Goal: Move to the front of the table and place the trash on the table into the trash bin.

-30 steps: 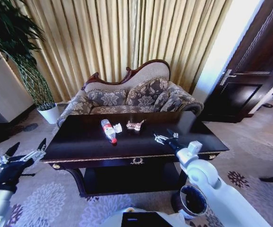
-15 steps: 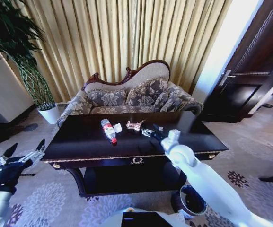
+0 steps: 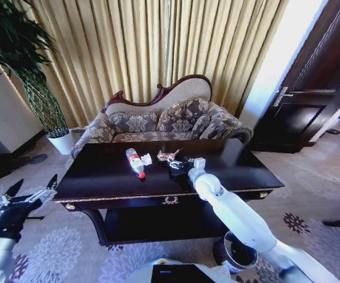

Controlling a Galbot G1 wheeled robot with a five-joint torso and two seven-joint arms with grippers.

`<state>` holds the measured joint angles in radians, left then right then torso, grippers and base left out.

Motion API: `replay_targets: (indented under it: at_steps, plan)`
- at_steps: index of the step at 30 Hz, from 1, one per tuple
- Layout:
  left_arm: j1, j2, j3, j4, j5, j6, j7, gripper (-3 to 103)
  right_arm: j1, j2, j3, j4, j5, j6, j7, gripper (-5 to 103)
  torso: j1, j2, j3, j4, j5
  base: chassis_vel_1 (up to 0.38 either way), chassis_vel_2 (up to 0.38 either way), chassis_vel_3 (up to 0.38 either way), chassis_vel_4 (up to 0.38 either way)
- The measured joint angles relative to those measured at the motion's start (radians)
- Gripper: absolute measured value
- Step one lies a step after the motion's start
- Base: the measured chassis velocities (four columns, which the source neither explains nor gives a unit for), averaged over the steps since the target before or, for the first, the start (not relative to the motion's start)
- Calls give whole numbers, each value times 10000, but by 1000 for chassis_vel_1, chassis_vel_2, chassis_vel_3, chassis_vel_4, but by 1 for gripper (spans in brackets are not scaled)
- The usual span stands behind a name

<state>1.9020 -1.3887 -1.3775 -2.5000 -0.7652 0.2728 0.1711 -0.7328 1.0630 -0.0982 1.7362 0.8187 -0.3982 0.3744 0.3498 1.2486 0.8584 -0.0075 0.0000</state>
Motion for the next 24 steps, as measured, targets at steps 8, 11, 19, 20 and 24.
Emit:
replay_targets:
  at_steps: [8,11,19,20,24]
  plan:
    - [-43,46,7,0,-29,9,-2,100,593,235,-253,-466,-6,-92,5,96,0,0,-1,0,0,0,0,0,0]
    - [-61,55,12,0,-37,11,-1,100,669,258,-319,-513,-12,-93,17,91,0,0,-1,0,0,0,0,0,0]
    - [-63,73,1,0,-57,10,-1,100,708,310,-399,-606,-42,-80,31,59,-1,1,-1,0,0,0,0,0,0]
    - [-61,99,0,0,-59,6,-1,100,710,325,-405,-629,-49,-75,32,54,-1,1,-1,0,1,0,0,0,0]
    - [-77,138,-8,0,-66,1,-2,100,712,339,-402,-642,-59,-68,40,42,-1,1,-1,0,1,0,0,0,0]
